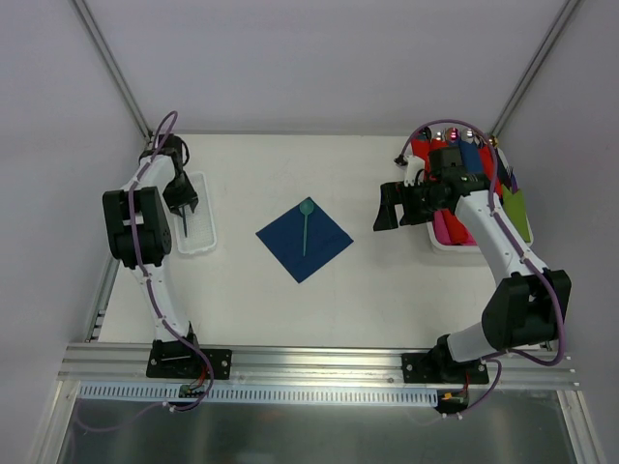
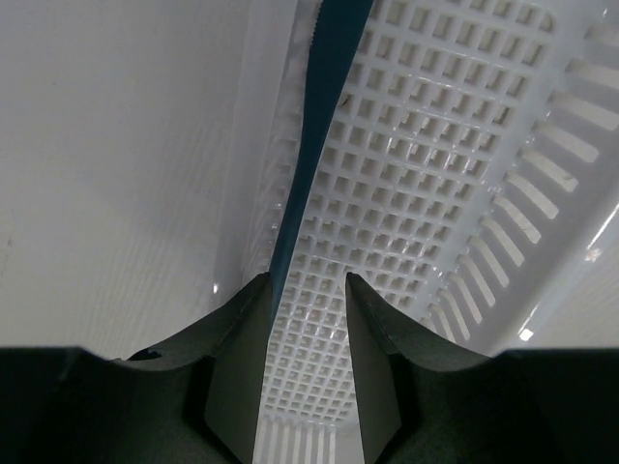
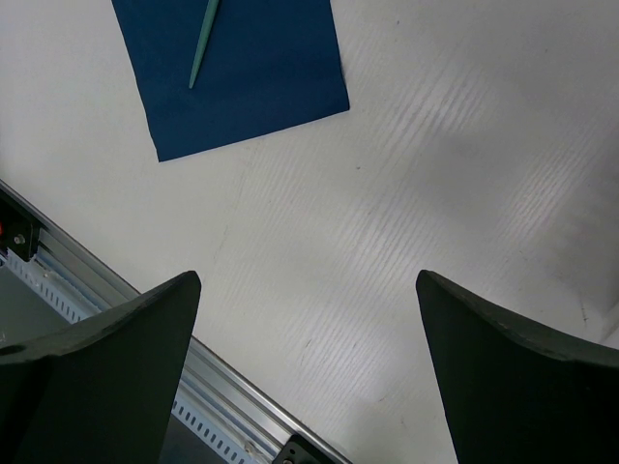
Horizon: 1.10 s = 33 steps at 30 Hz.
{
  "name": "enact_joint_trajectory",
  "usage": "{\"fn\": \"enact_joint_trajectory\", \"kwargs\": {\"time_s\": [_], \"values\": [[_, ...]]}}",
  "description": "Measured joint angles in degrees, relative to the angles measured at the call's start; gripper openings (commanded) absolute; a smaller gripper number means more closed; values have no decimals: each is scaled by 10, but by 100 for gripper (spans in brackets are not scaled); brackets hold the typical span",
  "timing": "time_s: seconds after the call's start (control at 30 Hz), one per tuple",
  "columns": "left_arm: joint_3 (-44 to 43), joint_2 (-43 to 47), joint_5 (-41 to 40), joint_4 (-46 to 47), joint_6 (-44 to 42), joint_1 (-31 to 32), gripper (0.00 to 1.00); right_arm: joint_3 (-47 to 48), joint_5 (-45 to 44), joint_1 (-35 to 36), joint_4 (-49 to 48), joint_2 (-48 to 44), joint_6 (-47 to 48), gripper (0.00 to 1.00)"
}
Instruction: Place the utensils on the paper napkin and roll it up
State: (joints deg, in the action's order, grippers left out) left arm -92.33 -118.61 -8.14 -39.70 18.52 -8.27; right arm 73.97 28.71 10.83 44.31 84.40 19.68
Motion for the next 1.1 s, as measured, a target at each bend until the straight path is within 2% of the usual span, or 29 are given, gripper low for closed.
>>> {"fn": "enact_joint_trajectory", "kwargs": {"time_s": [0.23,0.43,0.5,0.83,1.1], "values": [[-11,-30,-29,-3,4,13,37,0,-3,0,1,4,0,99],[-15,-38,-9,8,15,13,35,0,-6,-1,2,4,1,99],[-9,-38,5,26,16,13,32,0,-7,-1,2,4,1,99],[28,-16,36,72,20,12,0,0,-8,-2,6,5,1,99],[58,19,56,81,11,17,0,0,-3,-2,6,7,1,99]]}}
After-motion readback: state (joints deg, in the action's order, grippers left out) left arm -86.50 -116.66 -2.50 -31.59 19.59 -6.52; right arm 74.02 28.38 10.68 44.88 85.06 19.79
